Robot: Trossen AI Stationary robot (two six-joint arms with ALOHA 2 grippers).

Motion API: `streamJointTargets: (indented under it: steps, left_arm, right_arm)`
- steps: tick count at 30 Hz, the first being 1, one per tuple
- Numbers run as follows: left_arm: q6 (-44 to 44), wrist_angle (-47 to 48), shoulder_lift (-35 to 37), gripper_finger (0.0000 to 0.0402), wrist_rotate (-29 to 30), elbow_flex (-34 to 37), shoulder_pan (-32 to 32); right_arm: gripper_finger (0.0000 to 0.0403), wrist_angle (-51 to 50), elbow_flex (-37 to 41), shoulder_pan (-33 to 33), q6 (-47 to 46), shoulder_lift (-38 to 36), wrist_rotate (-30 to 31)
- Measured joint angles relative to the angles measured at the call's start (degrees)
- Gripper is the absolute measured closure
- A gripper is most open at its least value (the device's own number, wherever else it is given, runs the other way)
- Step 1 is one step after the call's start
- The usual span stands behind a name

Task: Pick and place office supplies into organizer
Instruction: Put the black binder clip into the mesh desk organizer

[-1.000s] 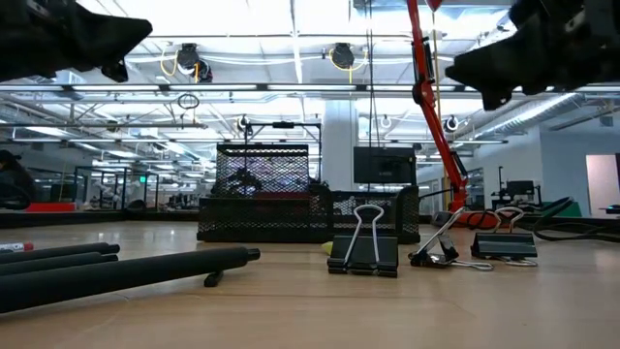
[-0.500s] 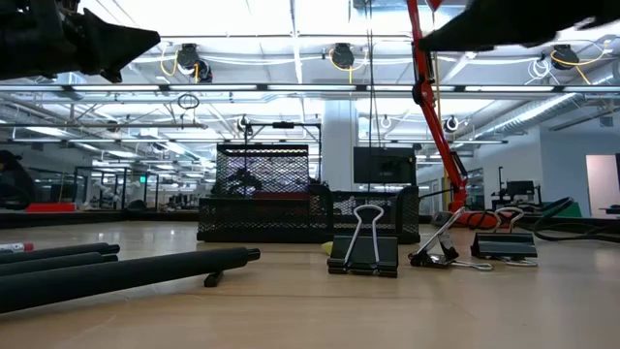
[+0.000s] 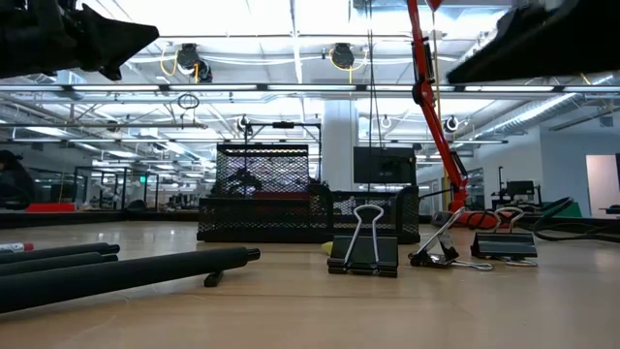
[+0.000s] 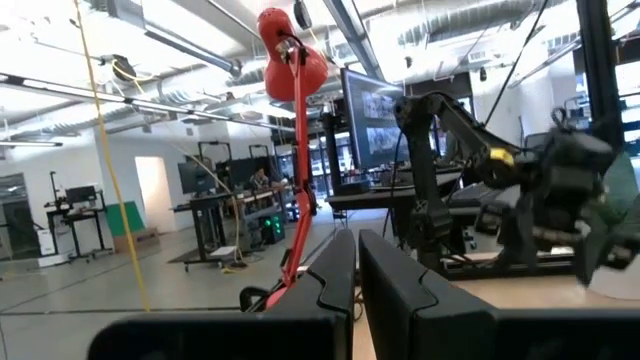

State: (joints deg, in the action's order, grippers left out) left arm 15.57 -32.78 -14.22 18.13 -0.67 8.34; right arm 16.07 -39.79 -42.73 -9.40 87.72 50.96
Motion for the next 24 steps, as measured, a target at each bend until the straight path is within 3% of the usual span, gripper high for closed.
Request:
streamJointTargets:
  steps: [12, 17, 21, 24]
  left_arm:
    - [-0.7, 1.7, 0.0, 0.0376, 0.0, 0.0, 0.0]
    - [-1.3, 1.8, 0.0, 0.0376, 0.0, 0.0, 0.0]
    - [-1.3, 1.8, 0.0, 0.0376, 0.0, 0.0, 0.0]
    - [-1.3, 1.7, 0.0, 0.0376, 0.0, 0.0, 0.0]
  right_arm:
    - [0.0170, 1.6, 0.0, 3.2, -2.7, 2.5, -10.3]
    - [0.0175, 2.5, 0.0, 2.1, -9.7, 2.6, -17.6]
    - [0.0175, 2.4, 0.0, -0.7, -12.9, 4.5, -17.6]
    - [0.0175, 2.8, 0.0, -2.3, -13.1, 6.0, -13.3]
